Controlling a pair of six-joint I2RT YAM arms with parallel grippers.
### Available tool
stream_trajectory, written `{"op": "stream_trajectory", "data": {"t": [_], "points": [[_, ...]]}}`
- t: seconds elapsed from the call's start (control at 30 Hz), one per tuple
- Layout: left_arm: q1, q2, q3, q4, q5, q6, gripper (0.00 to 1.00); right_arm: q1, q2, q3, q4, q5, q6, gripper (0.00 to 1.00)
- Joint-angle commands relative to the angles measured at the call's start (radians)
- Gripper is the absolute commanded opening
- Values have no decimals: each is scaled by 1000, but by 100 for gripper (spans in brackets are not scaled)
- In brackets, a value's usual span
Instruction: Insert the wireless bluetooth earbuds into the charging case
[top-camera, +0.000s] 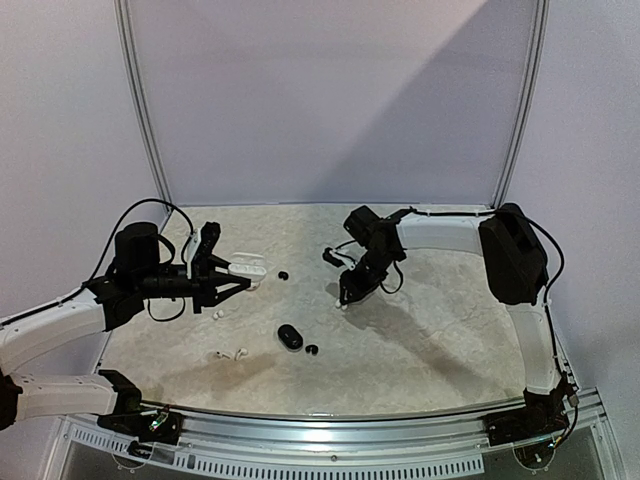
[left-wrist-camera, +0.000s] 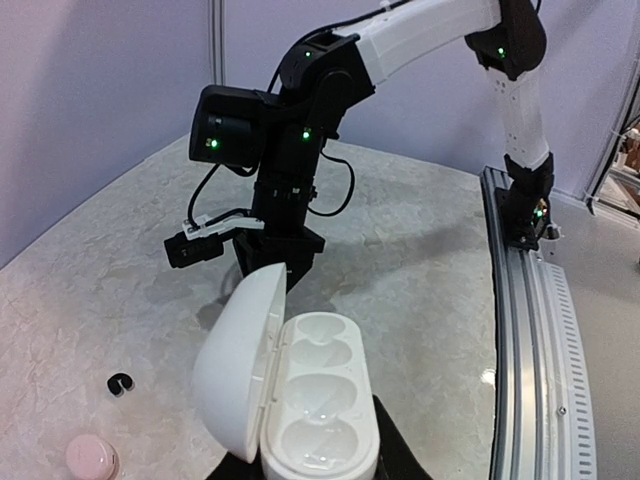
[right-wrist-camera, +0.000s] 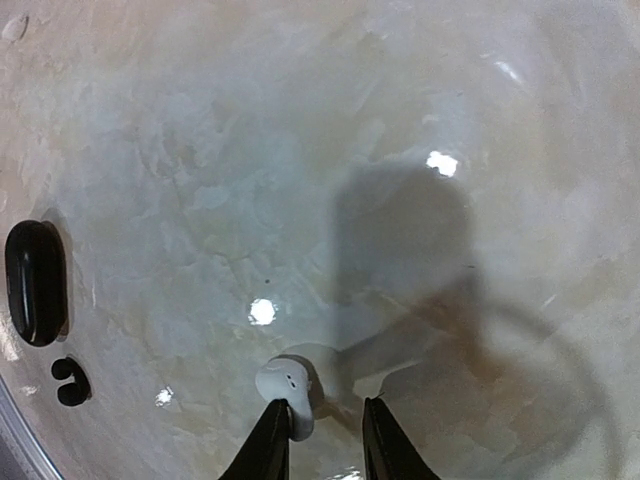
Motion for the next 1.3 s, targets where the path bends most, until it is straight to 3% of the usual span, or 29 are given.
{"op": "stream_trajectory", "data": {"t": [0.0,0.27,0.53,0.8,1.27], "points": [[-11,-12,-4,-24,-2,22,0,35,-12,-29,-38,-52,7,27],[-11,-14,-3,-37,-5,33,0,37,-6,-24,-28,-60,16,15],[-11,-14,-3,-39,-5,34,0,36,-15,-8,-30,-54,18,15],[-10,-22,-4,-24,18,40,0,36,-29,39,-70,-57,0,2],[-10,15,-91,244,188,100,0,104,-293,115,-142,-138,-150,0]]}}
